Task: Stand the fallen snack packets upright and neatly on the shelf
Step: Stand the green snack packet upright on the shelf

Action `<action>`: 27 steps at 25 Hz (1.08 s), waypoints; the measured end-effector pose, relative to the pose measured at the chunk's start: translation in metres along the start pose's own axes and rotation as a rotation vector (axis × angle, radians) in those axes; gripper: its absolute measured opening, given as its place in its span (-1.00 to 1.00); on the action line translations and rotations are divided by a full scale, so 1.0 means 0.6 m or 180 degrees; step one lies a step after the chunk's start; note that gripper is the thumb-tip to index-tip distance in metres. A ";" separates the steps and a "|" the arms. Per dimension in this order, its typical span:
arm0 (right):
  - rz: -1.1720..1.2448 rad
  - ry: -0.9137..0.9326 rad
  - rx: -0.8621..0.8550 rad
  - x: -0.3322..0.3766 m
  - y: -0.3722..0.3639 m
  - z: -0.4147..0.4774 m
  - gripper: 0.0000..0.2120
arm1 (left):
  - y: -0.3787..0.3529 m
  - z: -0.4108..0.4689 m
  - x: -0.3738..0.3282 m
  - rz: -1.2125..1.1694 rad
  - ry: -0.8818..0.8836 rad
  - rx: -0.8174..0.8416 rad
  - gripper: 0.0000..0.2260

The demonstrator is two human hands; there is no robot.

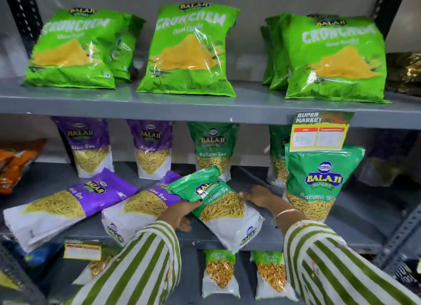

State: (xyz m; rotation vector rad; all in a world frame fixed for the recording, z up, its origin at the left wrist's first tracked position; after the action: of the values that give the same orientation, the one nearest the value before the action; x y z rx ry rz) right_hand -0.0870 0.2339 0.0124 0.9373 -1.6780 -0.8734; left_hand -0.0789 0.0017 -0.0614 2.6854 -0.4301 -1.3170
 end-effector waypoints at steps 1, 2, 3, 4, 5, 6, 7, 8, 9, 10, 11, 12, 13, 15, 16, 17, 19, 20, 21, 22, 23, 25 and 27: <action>0.0061 -0.0069 0.0227 -0.009 -0.015 0.009 -0.48 | -0.024 0.002 0.014 -0.0263 0.0286 0.0283 -0.33; 0.0122 -0.0136 0.0474 -0.021 -0.031 0.019 -0.44 | -0.046 0.009 0.018 -0.0587 0.0384 0.0553 -0.33; 0.0179 -0.0169 0.0703 -0.029 -0.047 0.026 -0.40 | -0.061 0.010 0.025 -0.0727 0.0499 0.0724 -0.39; 0.0245 -0.0157 0.0881 -0.032 -0.059 0.026 -0.38 | -0.065 0.018 0.028 -0.0892 0.0519 0.0745 -0.51; 0.0394 -0.0166 0.1035 -0.036 -0.073 0.033 -0.32 | -0.071 0.023 0.028 -0.0983 0.0525 0.0807 -0.64; 0.0544 -0.0209 0.1091 -0.046 -0.084 0.047 -0.23 | -0.075 0.028 0.025 -0.1169 0.0482 0.0813 -0.73; 0.0657 -0.0250 0.1093 -0.052 -0.088 0.054 -0.19 | -0.077 0.025 0.021 -0.1342 0.0470 0.0812 -0.79; 0.0752 -0.0277 0.1141 -0.059 -0.096 0.060 -0.16 | -0.080 0.016 0.014 -0.1428 0.0400 0.0890 -0.86; 0.0981 -0.0325 0.1249 -0.058 -0.102 0.056 -0.06 | -0.082 0.009 0.009 -0.1397 0.0378 0.0970 -0.94; 0.1156 -0.0487 0.1423 -0.058 -0.110 0.043 0.05 | -0.083 0.006 0.007 -0.1288 0.0315 0.1044 -0.95; 0.1359 -0.0625 0.1600 -0.052 -0.117 0.025 0.09 | -0.081 0.001 0.007 -0.1141 0.0267 0.1096 -0.94; 0.1502 -0.0734 0.1679 -0.049 -0.124 0.015 0.05 | -0.075 -0.003 0.006 -0.0984 0.0187 0.1069 -0.96; 0.1651 -0.0736 0.1686 -0.041 -0.123 0.002 -0.05 | -0.068 -0.002 0.004 -0.0883 0.0103 0.1022 -0.96; 0.1811 -0.0712 0.1479 -0.021 -0.111 -0.024 -0.23 | -0.051 0.000 -0.010 -0.0743 -0.0131 0.0872 -0.87; 0.1922 -0.0684 0.1359 -0.015 -0.107 -0.030 -0.30 | -0.038 -0.007 -0.021 -0.0669 -0.0265 0.0746 -0.84; 0.2054 -0.0651 0.1214 -0.006 -0.099 -0.041 -0.35 | -0.024 -0.010 -0.032 -0.0579 -0.0434 0.0635 -0.77; 0.2186 -0.0436 0.0948 0.010 -0.084 -0.049 -0.26 | -0.004 -0.020 -0.059 -0.0441 -0.0762 0.0499 -0.58; 0.2204 -0.0303 0.0853 0.021 -0.076 -0.055 -0.20 | 0.006 -0.031 -0.076 -0.0325 -0.0941 0.0417 -0.52; 0.2233 -0.0188 0.0731 0.031 -0.064 -0.063 -0.22 | 0.016 -0.037 -0.091 -0.0198 -0.1118 0.0319 -0.50; 0.2267 -0.0028 0.0551 0.043 -0.049 -0.068 -0.34 | 0.026 -0.044 -0.104 -0.0096 -0.1248 0.0213 -0.50; 0.2320 0.0145 0.0414 0.056 -0.034 -0.075 -0.44 | 0.035 -0.051 -0.117 -0.0022 -0.1361 0.0151 -0.50; 0.2395 0.0404 0.0155 0.074 -0.009 -0.079 -0.54 | 0.047 -0.065 -0.138 0.0043 -0.1508 0.0105 -0.51; 0.2504 0.0488 0.0008 0.084 0.004 -0.082 -0.60 | 0.055 -0.072 -0.152 0.0092 -0.1631 0.0108 -0.51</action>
State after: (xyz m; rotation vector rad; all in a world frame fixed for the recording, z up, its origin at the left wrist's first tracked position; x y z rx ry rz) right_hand -0.0509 0.1841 0.0472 0.2698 -1.7054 -0.2580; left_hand -0.1044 -0.0028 0.0418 2.3259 -0.5377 -2.0010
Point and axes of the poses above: each hand's wrist, its own z-axis towards the middle knuckle, its own y-axis out of the back of the hand, x = y × z, the point moved 10 cm from there along z, towards the middle knuckle, and after that the axes turned 1 degree about -z, right-handed, at the moved point
